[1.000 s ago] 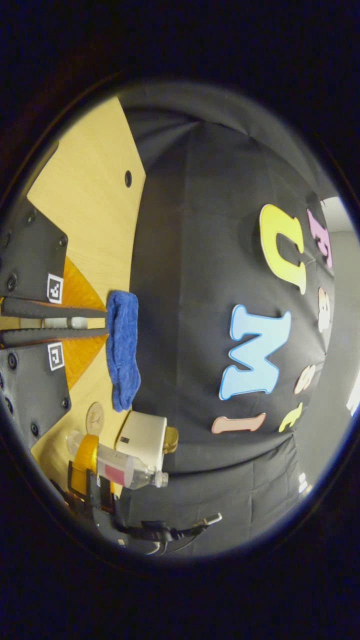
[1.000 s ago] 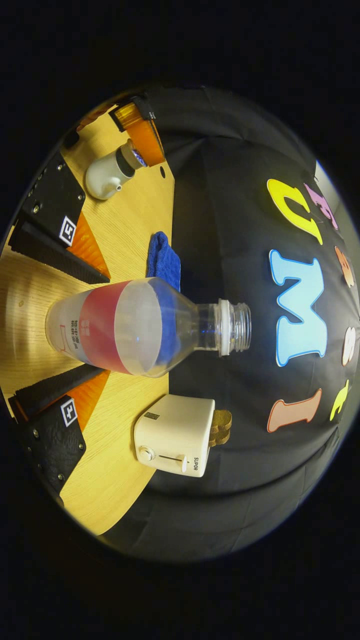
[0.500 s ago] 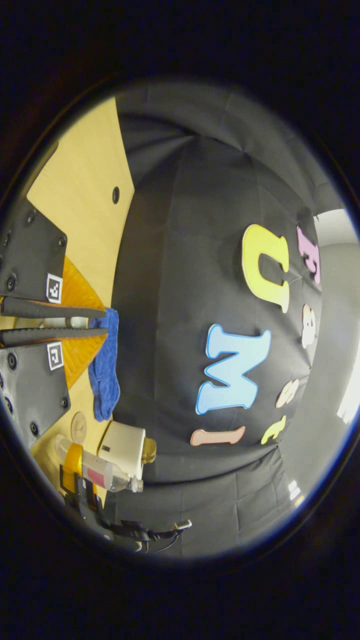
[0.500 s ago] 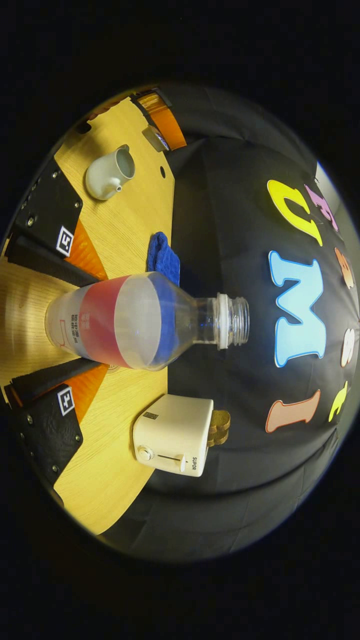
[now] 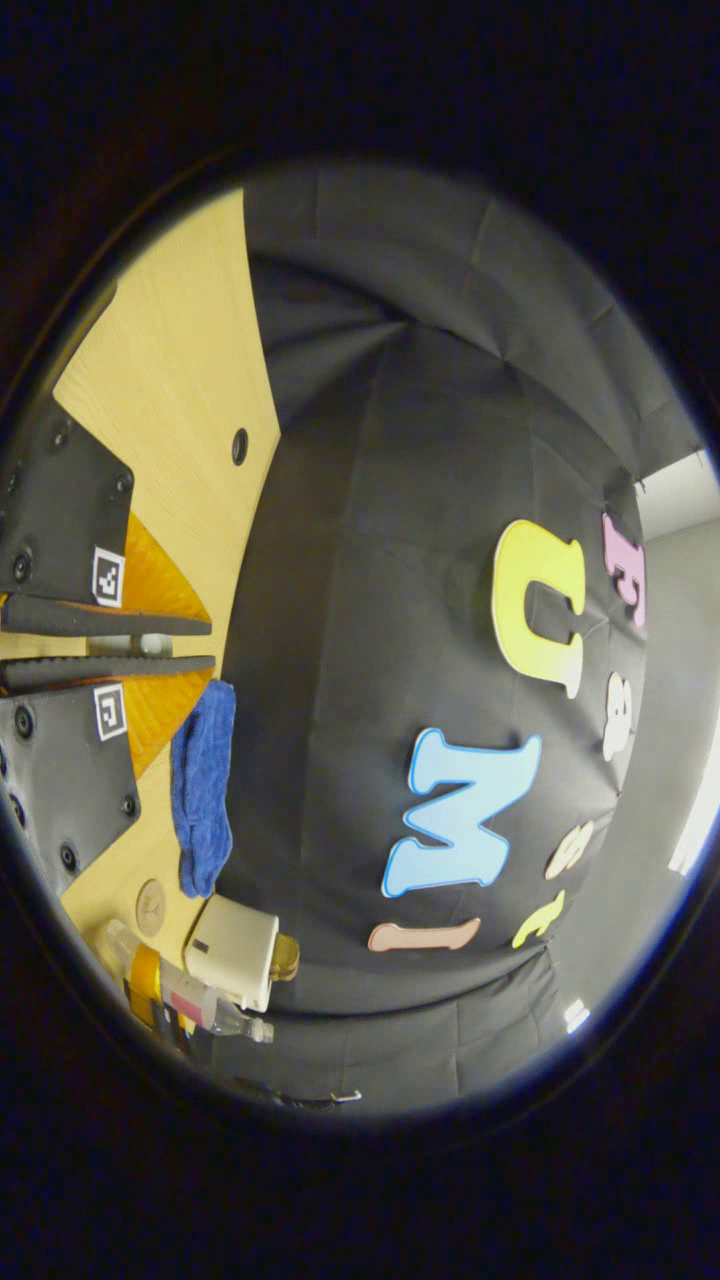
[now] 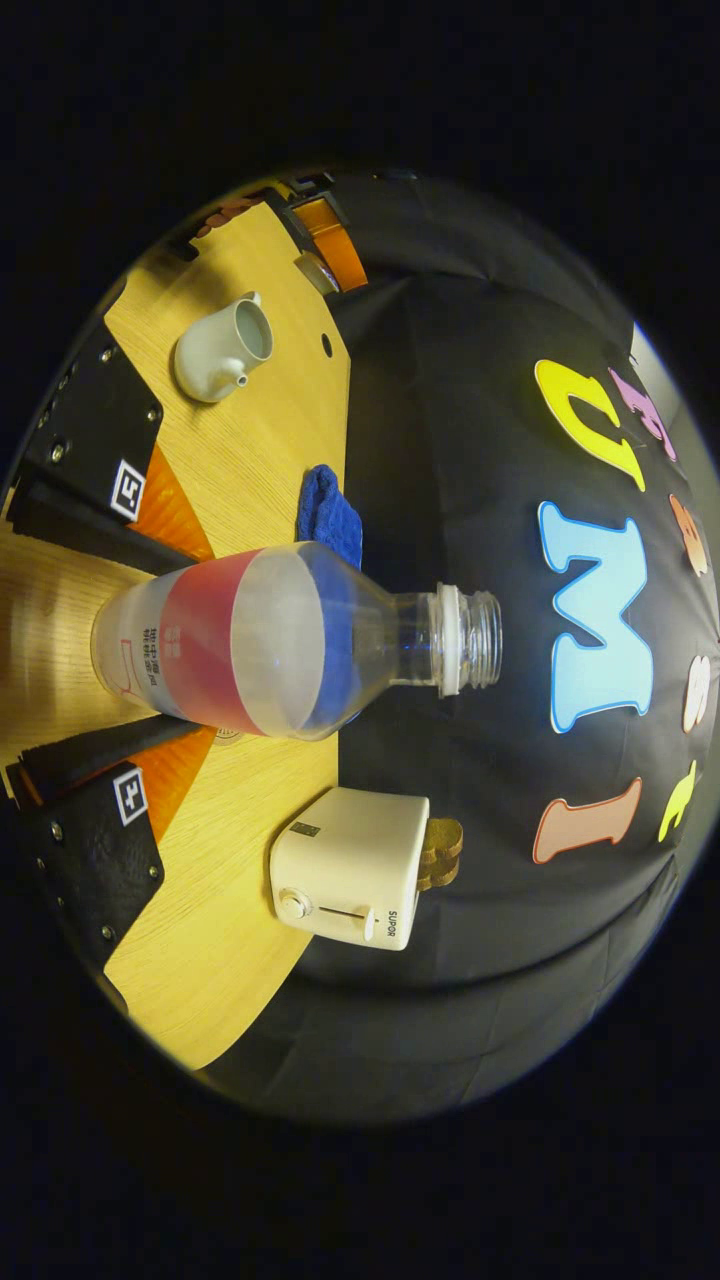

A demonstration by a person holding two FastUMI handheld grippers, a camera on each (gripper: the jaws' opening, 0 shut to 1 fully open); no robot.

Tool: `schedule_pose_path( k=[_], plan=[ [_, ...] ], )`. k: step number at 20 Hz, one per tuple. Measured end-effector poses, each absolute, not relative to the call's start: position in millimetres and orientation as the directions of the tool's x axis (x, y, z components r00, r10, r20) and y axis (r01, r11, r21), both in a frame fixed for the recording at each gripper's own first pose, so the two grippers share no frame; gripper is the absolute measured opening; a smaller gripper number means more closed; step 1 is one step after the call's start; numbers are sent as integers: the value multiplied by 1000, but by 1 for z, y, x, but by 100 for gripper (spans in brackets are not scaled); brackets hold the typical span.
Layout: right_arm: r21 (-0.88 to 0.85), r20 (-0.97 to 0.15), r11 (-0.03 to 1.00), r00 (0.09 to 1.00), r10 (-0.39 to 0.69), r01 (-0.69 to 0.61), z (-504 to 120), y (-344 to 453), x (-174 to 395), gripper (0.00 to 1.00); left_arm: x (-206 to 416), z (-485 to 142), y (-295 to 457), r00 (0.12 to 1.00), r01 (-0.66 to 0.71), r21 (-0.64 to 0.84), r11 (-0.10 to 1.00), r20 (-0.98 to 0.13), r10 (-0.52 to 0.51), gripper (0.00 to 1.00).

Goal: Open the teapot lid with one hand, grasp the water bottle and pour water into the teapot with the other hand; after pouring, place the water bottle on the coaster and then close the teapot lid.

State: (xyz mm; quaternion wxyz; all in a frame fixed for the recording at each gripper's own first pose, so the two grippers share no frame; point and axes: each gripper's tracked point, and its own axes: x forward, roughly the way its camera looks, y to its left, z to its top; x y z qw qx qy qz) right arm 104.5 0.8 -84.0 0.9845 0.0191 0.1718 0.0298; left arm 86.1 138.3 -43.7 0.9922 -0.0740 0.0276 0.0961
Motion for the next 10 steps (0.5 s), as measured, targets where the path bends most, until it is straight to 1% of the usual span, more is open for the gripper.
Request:
schedule_pose_path(
  k=[1, 3, 4, 6, 9, 10],
  plan=[
    [47, -339, 998, 939, 61, -48, -84, 0, 104, 74, 86, -45, 144, 979, -202, -141, 969, -69, 194, 14],
    [42, -338, 998, 940, 53, -41, -84, 0, 103, 75, 86, -45, 155, 975, -218, -147, 965, -67, 210, 14],
    [42, -336, 998, 940, 56, -44, -83, 1, 103, 74, 85, -46, 157, 975, -221, -155, 963, -67, 213, 17],
    [40, -337, 998, 940, 61, -50, -83, 5, 103, 74, 85, -48, 161, 976, -217, -175, 960, -68, 209, 17],
    [-10, -351, 999, 935, 47, -54, -82, 8, 100, 74, 87, -52, 165, 977, -212, -189, 959, -71, 202, 17],
    [-49, -355, 998, 935, 18, -38, -81, 7, 100, 74, 89, -53, 166, 977, -209, -194, 958, -76, 197, 17]
  ],
)
